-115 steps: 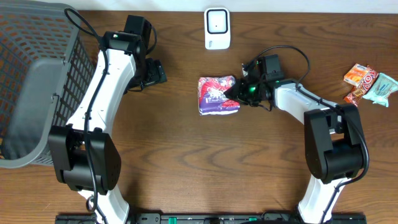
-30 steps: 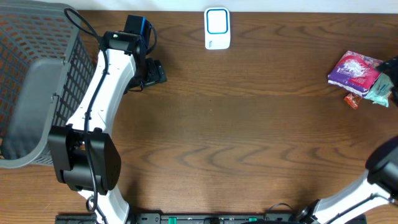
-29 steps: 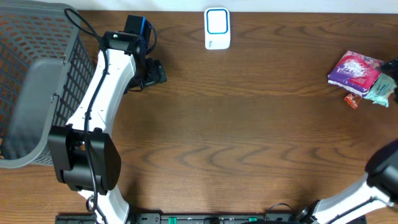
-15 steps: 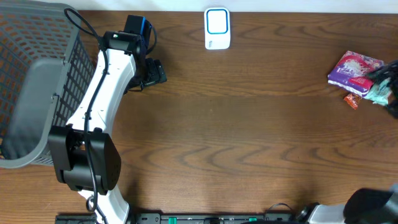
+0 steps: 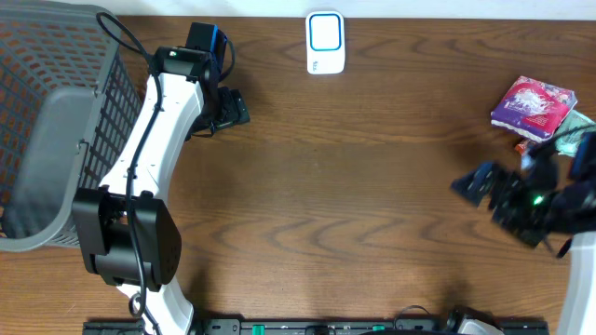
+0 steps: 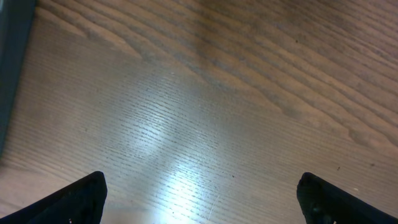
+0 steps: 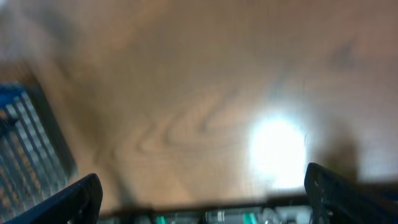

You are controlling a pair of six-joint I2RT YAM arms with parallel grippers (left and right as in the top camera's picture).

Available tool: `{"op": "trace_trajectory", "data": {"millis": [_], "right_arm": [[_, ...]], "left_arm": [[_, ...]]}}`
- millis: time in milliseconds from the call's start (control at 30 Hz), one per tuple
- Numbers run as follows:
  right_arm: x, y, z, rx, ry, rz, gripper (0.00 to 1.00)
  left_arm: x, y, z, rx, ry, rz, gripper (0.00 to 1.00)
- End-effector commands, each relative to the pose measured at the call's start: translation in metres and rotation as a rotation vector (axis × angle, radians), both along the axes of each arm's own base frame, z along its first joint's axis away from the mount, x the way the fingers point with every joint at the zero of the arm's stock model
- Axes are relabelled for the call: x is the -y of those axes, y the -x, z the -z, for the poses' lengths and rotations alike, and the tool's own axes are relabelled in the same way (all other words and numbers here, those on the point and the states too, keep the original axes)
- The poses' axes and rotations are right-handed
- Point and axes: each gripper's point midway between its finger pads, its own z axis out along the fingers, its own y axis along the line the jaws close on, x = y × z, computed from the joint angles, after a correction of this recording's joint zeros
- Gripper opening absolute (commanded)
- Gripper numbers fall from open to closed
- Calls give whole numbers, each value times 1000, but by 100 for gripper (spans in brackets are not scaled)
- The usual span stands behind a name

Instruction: Scan the item barcode

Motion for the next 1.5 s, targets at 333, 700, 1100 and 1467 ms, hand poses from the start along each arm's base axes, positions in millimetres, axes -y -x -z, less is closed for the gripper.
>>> {"op": "trace_trajectory", "data": {"millis": [333, 700, 1100, 1467], "right_arm": [[-27, 70, 62, -349, -119, 37, 99], [-21, 76, 70, -384, -71, 38, 99], [-18, 74, 72, -374, -56, 38, 99], [-12, 56, 69, -220, -2, -16, 99]], "left_arm": [[-4, 1, -4, 8, -12, -1, 98], [-4, 1, -4, 8, -12, -1, 98], [-4, 1, -4, 8, -12, -1, 98], [-4, 1, -4, 8, -12, -1, 98]]}}
